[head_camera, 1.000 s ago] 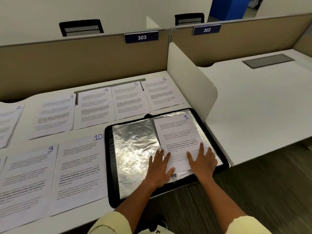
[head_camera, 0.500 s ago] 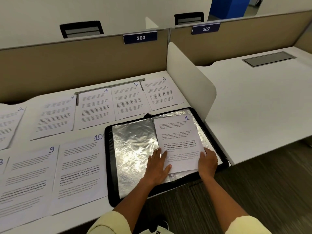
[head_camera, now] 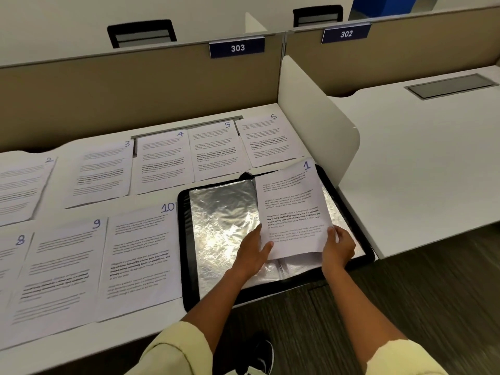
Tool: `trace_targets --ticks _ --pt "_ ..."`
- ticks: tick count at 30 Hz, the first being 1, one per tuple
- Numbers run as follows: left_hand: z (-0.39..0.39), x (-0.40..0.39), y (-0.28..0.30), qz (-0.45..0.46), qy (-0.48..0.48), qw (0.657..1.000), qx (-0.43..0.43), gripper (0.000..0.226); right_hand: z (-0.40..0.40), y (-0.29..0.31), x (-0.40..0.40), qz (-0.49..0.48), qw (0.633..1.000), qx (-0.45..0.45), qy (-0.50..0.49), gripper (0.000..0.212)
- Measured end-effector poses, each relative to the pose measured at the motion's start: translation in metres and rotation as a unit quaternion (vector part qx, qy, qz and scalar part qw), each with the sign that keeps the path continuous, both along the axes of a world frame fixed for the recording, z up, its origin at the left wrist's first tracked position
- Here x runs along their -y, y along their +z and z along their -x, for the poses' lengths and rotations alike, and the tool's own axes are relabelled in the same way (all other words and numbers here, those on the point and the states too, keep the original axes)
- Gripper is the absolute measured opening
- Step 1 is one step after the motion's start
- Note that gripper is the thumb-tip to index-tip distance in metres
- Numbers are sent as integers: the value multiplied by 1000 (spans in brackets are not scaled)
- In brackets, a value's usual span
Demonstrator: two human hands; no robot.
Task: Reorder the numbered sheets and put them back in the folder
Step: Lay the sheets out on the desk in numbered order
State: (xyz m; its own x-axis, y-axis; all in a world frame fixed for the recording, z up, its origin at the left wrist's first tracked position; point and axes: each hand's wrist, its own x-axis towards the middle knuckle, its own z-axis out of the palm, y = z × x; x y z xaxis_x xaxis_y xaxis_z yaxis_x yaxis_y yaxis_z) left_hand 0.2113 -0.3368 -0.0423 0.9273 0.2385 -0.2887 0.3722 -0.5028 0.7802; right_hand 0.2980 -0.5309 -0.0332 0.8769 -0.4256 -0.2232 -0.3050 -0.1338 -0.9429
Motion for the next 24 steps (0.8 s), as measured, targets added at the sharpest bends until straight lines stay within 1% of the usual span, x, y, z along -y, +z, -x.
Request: trace_targets --ticks 2,4,6,8,10,12,15,19,20,22,24 --pt "4 -3 6 49 61 997 17 59 5 -3 -11 -50 998 -21 -11 9" --pt "7 -9 12 98 133 986 25 68 11 -5 -21 -76 996 -37 -17 8" --pt "13 -17 16 148 199 968 18 79 16 -8 -31 -88 995 -45 -18 11" --pt "20 -28 16 192 250 949 4 82 22 -9 -42 -101 993 -53 -14 15" --pt "29 -40 13 252 292 923 -7 83 27 -5 -53 -106 993 -54 -9 17" --pt "42 -54 11 280 322 904 -9 75 34 -2 -65 -106 993 -48 7 17" --pt "63 -75 14 253 337 907 -16 45 47 3 -88 -89 995 -33 34 15" --pt "95 -106 16 184 361 914 6 12 75 8 -123 -82 994 -29 69 19" --pt "106 -115 19 175 370 912 10 8 85 9 -133 -79 993 -24 81 19" --pt "126 -134 21 146 380 913 26 13 104 9 -151 -68 991 -16 113 20" --pt "146 -151 24 124 387 913 43 17 121 12 -167 -61 988 -17 144 15"
